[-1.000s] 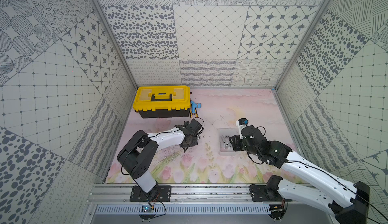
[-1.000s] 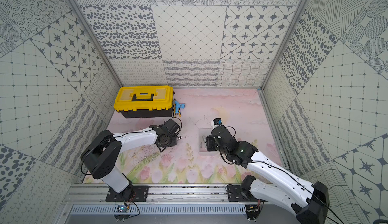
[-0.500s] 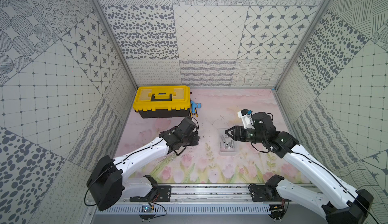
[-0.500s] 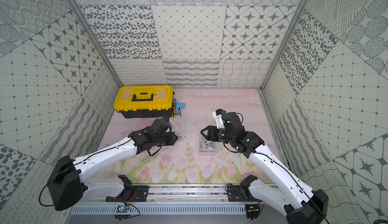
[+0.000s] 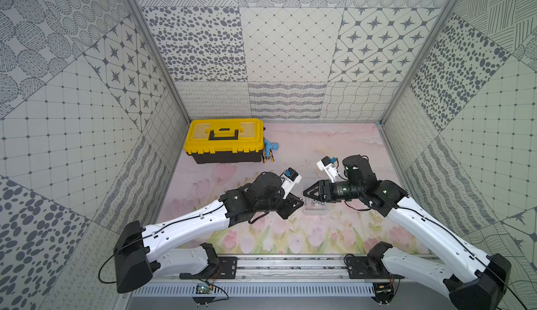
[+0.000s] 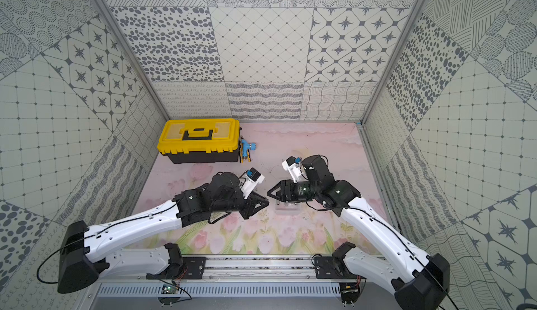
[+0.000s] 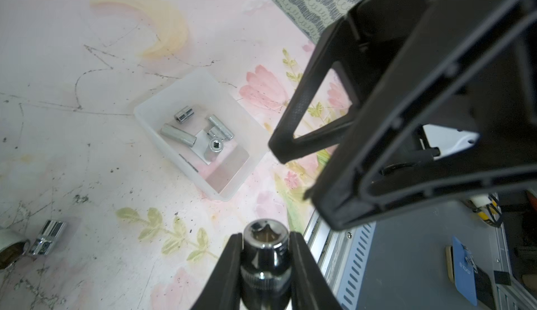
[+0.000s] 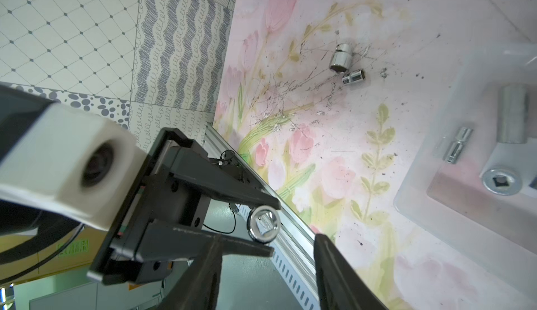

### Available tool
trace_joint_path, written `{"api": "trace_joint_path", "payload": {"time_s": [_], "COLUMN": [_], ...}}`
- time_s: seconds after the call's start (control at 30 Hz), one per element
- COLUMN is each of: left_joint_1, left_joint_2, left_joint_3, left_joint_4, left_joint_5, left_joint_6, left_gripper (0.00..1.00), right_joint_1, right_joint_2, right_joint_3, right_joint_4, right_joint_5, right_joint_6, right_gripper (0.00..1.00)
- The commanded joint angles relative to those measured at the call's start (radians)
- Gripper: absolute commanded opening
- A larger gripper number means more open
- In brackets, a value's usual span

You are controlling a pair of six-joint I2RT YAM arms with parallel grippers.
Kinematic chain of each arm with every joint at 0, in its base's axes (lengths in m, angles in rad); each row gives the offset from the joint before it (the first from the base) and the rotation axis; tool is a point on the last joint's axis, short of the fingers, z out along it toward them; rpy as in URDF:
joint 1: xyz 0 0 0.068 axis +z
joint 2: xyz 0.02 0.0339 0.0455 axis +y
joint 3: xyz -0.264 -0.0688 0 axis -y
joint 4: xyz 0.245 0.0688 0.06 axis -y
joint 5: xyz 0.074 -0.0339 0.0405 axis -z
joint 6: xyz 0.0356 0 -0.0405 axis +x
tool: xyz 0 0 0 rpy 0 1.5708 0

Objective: Put the socket on the desktop into the storage box
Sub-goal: Place the socket head in the storage box.

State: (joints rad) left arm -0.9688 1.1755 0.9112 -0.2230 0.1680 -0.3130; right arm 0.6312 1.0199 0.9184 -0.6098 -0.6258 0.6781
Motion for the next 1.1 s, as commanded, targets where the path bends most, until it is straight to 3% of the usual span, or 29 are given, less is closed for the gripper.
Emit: {"api": "trace_joint_path", "payload": {"time_s": [0.0, 0.23, 0.53, 0.83, 1.07], "left_joint_1": [-0.024, -0.033, -0.045, -0.048, -0.048], "left_joint_2": [-0.014, -0.034, -0.040, -0.050, -0.053], "left_joint_3": [0.020, 0.013, 0.012, 0.003, -0.006], "left_joint_4": [0.096, 0.115, 0.101, 0.089, 0.093], "left_joint_5": [0.077, 0.084, 0.040, -0.008, -0.034], "left_joint_6": [0.173, 0.195, 0.231, 0.272, 0.285], "left_gripper": [0.00, 0.00, 0.00, 0.00, 0.00], "right_joint_1": [0.026, 0.082, 0.130, 0.131, 0.131], "right_joint_2": [-0.006, 0.010, 0.021, 0.004, -0.026], "right_joint_3": [-0.012, -0.031, -0.078, -0.109, -0.138], "right_joint_4": [0.040, 0.046, 0.089, 0.090, 0.098], "right_joint_5": [-0.026, -0.033, -0.045, -0.066, -0.079], "right_joint_6": [0.010, 0.021, 0.055, 0.062, 0.075], "right_gripper": [0.54, 0.54, 0.45, 0.50, 0.44]}}
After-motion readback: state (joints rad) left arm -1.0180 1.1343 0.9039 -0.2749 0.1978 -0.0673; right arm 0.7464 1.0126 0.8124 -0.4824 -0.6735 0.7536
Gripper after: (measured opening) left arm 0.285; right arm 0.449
